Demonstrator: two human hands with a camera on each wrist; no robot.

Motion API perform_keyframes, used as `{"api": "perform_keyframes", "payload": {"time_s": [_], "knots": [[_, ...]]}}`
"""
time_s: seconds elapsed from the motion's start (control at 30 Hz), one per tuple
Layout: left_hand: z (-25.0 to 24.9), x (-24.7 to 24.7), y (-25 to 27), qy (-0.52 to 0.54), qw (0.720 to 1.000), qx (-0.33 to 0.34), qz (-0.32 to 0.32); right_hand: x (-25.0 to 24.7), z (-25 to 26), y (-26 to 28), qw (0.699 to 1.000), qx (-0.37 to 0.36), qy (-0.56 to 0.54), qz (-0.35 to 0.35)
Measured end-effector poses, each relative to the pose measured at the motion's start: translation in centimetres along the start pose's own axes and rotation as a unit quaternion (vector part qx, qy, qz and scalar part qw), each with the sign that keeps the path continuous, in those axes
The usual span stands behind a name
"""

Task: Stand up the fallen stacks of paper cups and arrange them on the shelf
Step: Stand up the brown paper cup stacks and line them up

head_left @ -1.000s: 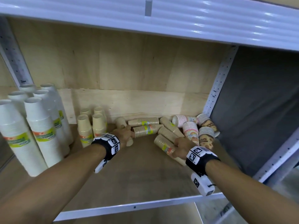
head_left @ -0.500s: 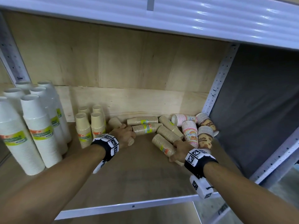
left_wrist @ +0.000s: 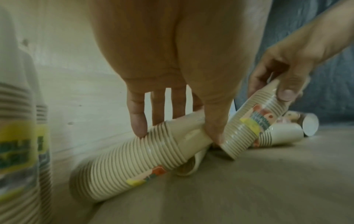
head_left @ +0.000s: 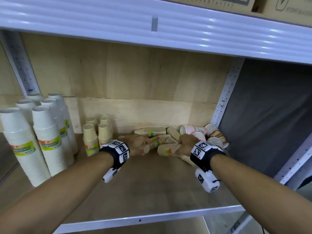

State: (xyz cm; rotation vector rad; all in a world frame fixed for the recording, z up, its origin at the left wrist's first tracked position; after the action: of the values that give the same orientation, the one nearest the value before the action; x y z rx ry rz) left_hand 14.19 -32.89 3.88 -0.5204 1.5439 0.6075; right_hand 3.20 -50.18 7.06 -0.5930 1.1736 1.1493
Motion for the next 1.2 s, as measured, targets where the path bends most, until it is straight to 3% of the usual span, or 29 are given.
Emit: {"api": "perform_keyframes", "payload": {"time_s": [0.17,0.4,0.77,0.93,1.2], "knots": [[-0.3,-2.3,0.4,0.063,0.998,0.005,-0.015,-1.5,2.0,-0.8,0.998,-0.023,-0.033,-0.039],[0.6,-5.2,0.7,0.161,0.983,-0.031,-0.086,-1.9,6.0,-1.1,0.994,-0.095,0.005,-0.050],[1.1,-5.6,1.3,0.286,0.949,-0.083,-0.105,-1.7,8.2,-2.2,0.993,-0.103,-0.034,-0.041],[1.3,-5.4,1.4,0.291,0.949,-0.092,-0.081,-2.7,8.2,-1.7,0.991,-0.103,-0.053,-0.067],[0.0,-6.6,1.5,0.240,0.962,-0.085,-0.096,-3.0,8.3,-1.9,0.990,-0.090,-0.061,-0.092]]}}
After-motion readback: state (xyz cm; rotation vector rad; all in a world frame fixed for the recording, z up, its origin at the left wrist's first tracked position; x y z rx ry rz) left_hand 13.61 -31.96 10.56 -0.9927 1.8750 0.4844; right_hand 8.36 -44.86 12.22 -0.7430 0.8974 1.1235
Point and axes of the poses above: each hand's wrist, its own y-axis away from the middle knuckle, its own x-axis out of the palm, z = x × y, the point moved 8 cm from there along -y, towards the middle knuckle, and after that the axes turned 9 degrees about -y, right-handed, at the moved point
